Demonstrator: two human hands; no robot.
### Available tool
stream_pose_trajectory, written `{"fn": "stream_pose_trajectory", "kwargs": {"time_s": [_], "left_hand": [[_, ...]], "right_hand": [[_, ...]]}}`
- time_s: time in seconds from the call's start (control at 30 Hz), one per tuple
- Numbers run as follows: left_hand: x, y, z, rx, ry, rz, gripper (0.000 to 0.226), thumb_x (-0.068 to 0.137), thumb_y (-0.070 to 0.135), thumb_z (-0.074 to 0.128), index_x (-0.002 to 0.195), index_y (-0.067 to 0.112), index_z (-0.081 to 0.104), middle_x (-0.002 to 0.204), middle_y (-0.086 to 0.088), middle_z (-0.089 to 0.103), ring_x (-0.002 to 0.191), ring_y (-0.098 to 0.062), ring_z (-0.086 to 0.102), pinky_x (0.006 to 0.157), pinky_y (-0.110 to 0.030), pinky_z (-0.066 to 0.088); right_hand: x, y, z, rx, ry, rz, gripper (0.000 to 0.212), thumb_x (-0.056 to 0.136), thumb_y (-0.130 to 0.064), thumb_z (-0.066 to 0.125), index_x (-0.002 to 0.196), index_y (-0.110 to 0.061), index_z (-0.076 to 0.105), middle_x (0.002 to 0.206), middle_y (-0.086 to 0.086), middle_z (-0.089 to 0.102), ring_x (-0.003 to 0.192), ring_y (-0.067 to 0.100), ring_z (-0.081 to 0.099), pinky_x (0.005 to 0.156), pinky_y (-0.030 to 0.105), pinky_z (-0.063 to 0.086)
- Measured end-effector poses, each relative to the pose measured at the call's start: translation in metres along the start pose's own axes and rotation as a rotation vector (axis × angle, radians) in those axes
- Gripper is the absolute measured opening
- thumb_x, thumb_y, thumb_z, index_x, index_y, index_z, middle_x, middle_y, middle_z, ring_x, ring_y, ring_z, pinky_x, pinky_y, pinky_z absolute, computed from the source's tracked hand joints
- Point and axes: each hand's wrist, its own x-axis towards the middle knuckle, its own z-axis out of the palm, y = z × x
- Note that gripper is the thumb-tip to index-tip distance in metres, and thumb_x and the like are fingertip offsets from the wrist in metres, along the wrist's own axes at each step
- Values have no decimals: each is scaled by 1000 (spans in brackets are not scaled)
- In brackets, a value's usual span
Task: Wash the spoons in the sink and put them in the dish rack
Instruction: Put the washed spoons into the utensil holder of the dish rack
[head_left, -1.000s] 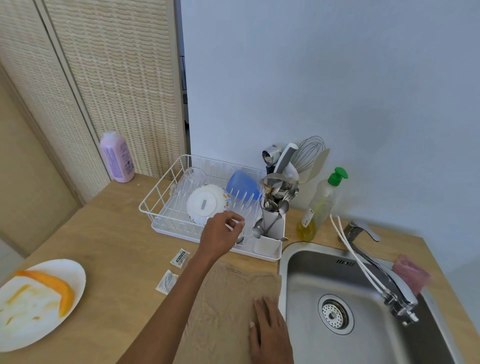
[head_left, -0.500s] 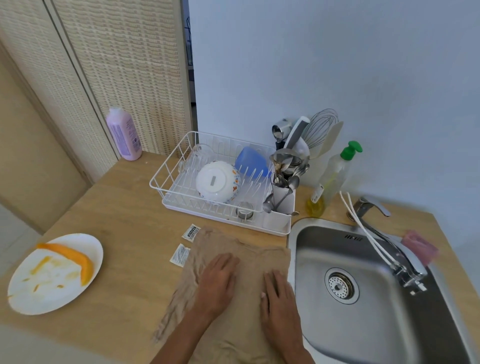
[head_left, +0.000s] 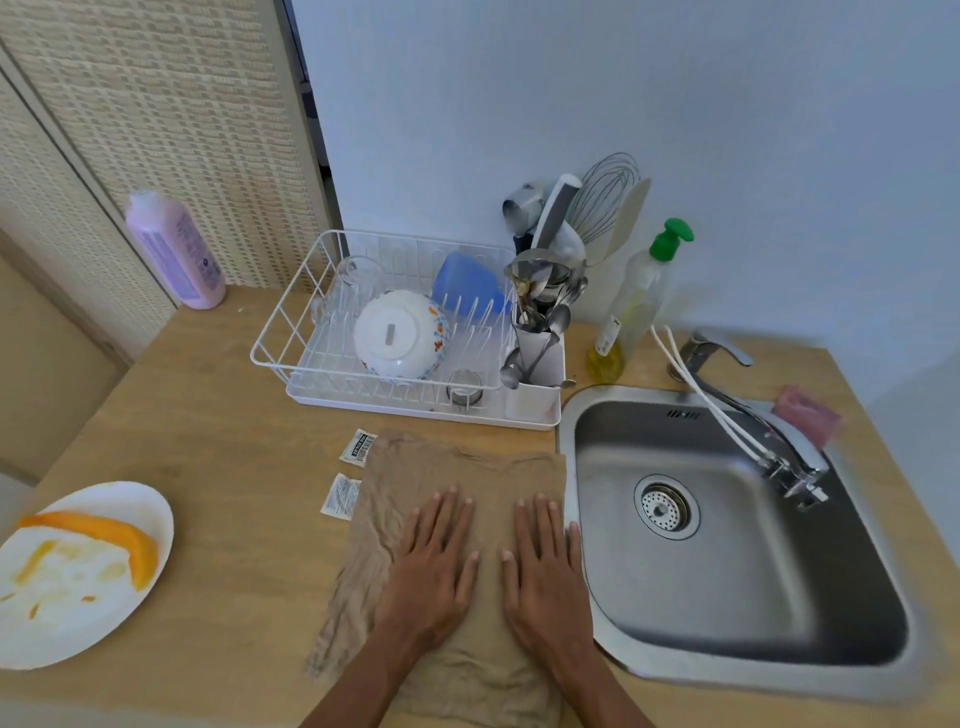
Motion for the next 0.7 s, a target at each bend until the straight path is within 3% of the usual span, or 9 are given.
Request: {"fn": "stream_pose_trajectory", "kwargs": {"time_s": [0.7], "left_hand": [[-3, 0, 1, 21, -23, -13, 65, 100, 46, 28, 157, 19, 12, 165, -2, 4, 152, -18, 2, 119, -42, 11]], "right_hand": [[-2, -3, -2, -6, -23, 34, 69, 96, -41, 39, 157, -19, 18, 165, 4, 12, 153, 19, 5, 121, 48, 9]]}}
